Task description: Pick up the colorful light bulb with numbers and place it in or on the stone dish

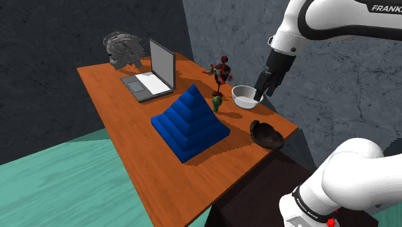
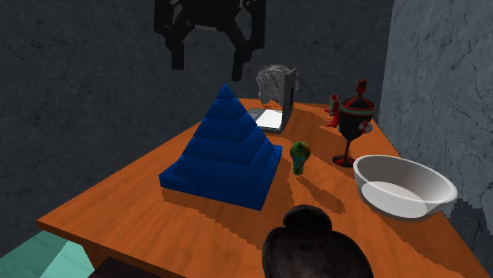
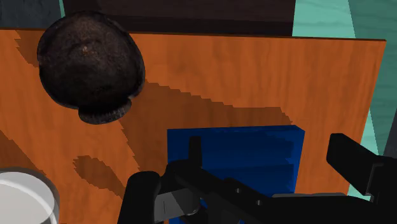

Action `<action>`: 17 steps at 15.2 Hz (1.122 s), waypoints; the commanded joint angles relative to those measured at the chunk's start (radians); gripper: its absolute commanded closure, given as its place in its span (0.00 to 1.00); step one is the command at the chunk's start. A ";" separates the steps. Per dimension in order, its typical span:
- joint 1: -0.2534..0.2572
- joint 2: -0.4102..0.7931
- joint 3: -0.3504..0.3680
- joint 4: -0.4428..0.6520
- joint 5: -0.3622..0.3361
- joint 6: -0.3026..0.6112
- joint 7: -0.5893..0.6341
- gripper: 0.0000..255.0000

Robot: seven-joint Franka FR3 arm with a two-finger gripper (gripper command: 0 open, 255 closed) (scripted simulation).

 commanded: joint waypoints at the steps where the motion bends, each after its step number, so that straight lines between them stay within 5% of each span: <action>1: 0.000 0.000 0.000 0.000 0.000 0.000 0.000 0.00; 17: -0.030 0.592 -0.075 0.215 -0.005 0.354 -0.082 0.00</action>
